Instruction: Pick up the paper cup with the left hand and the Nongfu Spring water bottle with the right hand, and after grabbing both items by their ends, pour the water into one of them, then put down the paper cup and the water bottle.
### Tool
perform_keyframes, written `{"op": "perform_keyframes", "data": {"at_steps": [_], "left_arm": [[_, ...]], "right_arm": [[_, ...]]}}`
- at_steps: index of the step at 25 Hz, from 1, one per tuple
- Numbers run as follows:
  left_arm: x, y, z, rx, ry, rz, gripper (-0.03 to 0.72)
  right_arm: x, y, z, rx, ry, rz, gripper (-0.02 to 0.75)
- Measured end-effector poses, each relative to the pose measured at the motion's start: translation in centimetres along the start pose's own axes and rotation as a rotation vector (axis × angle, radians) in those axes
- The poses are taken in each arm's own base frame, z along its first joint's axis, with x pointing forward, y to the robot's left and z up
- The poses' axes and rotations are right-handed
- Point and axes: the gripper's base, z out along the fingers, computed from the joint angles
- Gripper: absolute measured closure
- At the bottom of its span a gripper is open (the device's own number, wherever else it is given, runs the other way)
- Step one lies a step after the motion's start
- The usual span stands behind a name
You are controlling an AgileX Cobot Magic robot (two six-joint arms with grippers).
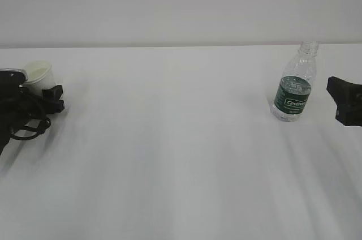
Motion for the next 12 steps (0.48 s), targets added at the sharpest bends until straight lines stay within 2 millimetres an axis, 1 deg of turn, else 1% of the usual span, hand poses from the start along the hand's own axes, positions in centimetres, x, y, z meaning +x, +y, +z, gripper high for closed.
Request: {"op": "perform_keyframes", "data": {"at_steps": [6,8,12], "left_arm": [[-0.15,-0.04,0.0,0.004,-0.016,0.001,0.23],[-0.14,-0.13,0.0,0.014,-0.015,0.006,0.202],[-0.32,-0.14,0.07,0.017,-0.03,0.009,0.108]], "right_arm": [[0.03,0.01,0.0,-0.001,0.004,0.0,0.15],[0.07,0.01,0.0,-0.001,0.007,0.0,0.15],[0.12,0.02,0.0,-0.002,0.014,0.0,0.15]]}}
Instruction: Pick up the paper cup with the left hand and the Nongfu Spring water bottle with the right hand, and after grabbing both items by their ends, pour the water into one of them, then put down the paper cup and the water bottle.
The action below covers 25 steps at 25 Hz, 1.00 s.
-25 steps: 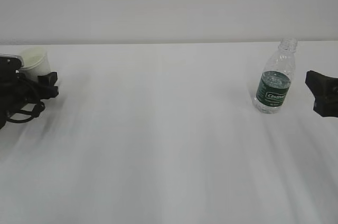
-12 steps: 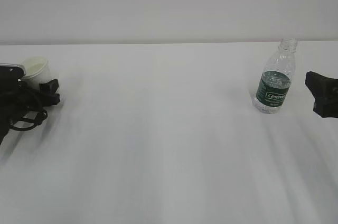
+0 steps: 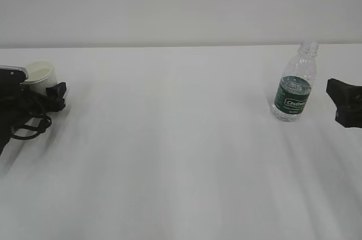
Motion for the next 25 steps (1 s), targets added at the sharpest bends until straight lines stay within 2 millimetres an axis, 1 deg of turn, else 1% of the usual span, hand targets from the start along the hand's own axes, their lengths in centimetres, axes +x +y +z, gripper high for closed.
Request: {"op": "perform_keyframes", "data": {"at_steps": [3,8,11,14,20,25], "left_arm": [[-0.1,0.0,0.0,0.0,-0.005,0.0,0.085],[-0.1,0.0,-0.1,0.0,0.001,0.0,0.081],[-0.8,-0.1,-0.6,0.0,-0.003,0.001,0.081],[-1.4,-0.2,-1.4,0.0,0.0,0.003,0.081],[-1.0,-0.5,-3.0,0.0,0.043,-0.004,0.084],[-1.9,-0.7,-4.8,0.0,0.053,-0.006,0.091]], "right_arm": [[0.0,0.0,0.0,0.0,0.0,0.0,0.15],[0.0,0.0,0.0,0.0,0.002,0.0,0.15],[0.0,0.0,0.0,0.0,0.002,0.0,0.15],[0.0,0.0,0.0,-0.001,0.004,0.0,0.15],[0.0,0.0,0.0,-0.001,0.004,0.002,0.15],[0.0,0.0,0.0,-0.001,0.004,0.004,0.15]]}}
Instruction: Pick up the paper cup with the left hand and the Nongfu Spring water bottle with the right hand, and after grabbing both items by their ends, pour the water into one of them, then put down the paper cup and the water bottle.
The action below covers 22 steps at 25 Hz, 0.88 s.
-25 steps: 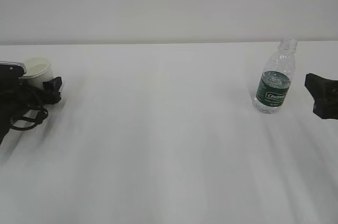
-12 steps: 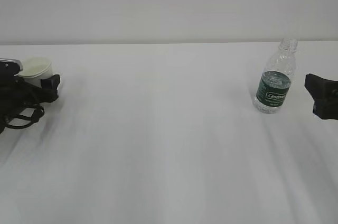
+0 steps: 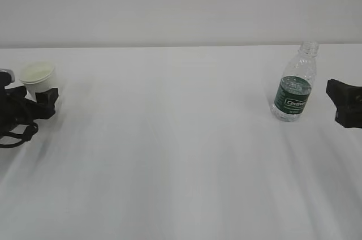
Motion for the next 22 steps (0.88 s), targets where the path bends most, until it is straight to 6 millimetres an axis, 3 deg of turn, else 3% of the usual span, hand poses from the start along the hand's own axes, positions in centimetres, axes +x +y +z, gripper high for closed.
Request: {"op": "perform_keyframes", "data": {"at_steps": [10,22], "left_arm": [[-1.9,-0.6,-3.6,0.0,-0.006,0.001,0.097],[-6.9,-0.9,-6.5,-0.01,-0.086,0.026,0.097]], "right_arm": [[-0.1,0.0,-0.1,0.0,-0.005,0.0,0.15],[-1.5,-0.2,-1.7,0.005,-0.066,0.003,0.15]]}}
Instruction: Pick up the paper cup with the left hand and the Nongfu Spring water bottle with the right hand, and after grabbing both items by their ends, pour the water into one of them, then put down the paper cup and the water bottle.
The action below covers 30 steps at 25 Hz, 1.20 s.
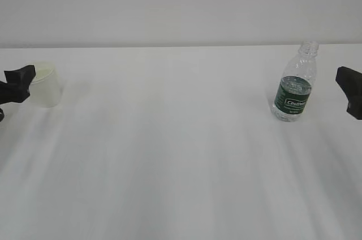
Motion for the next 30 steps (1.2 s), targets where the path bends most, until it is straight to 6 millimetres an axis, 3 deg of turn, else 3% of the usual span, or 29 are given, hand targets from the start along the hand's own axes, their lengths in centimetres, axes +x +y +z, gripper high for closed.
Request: {"op": "perform_keyframes", "data": {"at_steps": [12,21,30], "left_arm": [[-6.0,-0.1,-3.0,-0.023,-0.053,0.015,0.101],[-8.8,-0.4,-5.6,-0.03,-0.04,-0.011,0.101],[-11.9,-0.6,-9.5,-0.063,-0.053,-0.002,0.103]], "right_arm": [[-1.2,-0.1,-1.5,-0.006,-0.001,0.005,0.15],[-2.5,-0.2,-2.7,-0.013,0.002,0.007,0.15],[-3.1,-0.3,-4.4,-0.016,-0.01,0.008,0.151]]}}
